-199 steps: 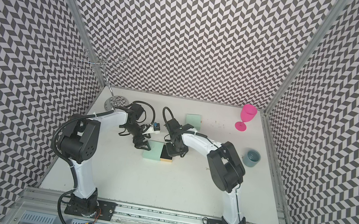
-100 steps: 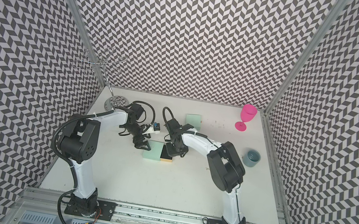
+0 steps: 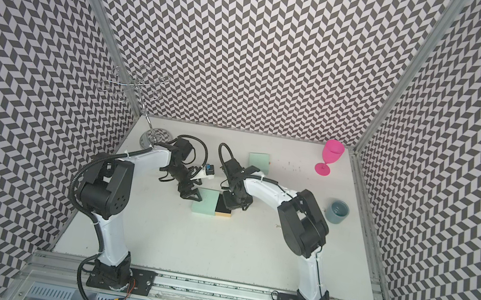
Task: Place the earrings into the drawer-style jewelry box
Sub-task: Open the drawer in the jewelry box, then pick up the earring from the center of the board.
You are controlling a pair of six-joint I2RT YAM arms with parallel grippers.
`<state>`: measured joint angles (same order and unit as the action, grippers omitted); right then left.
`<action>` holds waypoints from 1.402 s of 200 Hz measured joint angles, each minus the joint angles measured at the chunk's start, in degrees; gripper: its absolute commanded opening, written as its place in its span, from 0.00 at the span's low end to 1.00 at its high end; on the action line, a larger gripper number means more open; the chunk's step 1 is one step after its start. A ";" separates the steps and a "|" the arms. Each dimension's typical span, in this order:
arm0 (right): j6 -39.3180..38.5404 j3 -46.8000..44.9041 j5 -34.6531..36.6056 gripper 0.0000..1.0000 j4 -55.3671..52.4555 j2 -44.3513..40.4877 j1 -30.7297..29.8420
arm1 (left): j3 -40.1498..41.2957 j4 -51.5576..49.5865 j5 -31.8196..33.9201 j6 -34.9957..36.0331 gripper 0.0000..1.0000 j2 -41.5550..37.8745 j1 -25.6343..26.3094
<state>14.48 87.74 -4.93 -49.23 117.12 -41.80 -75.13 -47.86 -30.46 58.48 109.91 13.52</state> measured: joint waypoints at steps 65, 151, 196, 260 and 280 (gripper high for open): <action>-1.03 1.95 -1.27 0.24 -0.11 -1.16 0.11 | -2.73 -0.57 -0.02 0.26 0.90 -2.47 0.02; 0.09 -4.68 1.40 0.24 -1.46 -16.00 8.87 | -11.63 -3.50 -0.24 0.48 0.93 -3.19 0.20; 0.07 -16.83 3.87 0.27 -3.67 -22.43 16.81 | -20.70 -3.91 -2.45 -0.48 0.97 -3.19 0.22; 1.42 -24.33 2.99 0.31 -4.24 -22.14 17.25 | -21.88 -4.98 -6.36 -1.36 0.98 -3.17 -0.17; 1.40 -24.37 3.04 0.31 -4.17 -21.79 17.25 | -21.86 -5.01 -6.95 -1.53 0.98 -3.15 -0.42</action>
<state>15.88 63.37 -1.89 -53.41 95.33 -24.56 -96.99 -52.86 -37.41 56.95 106.76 13.10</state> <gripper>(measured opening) 0.306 0.976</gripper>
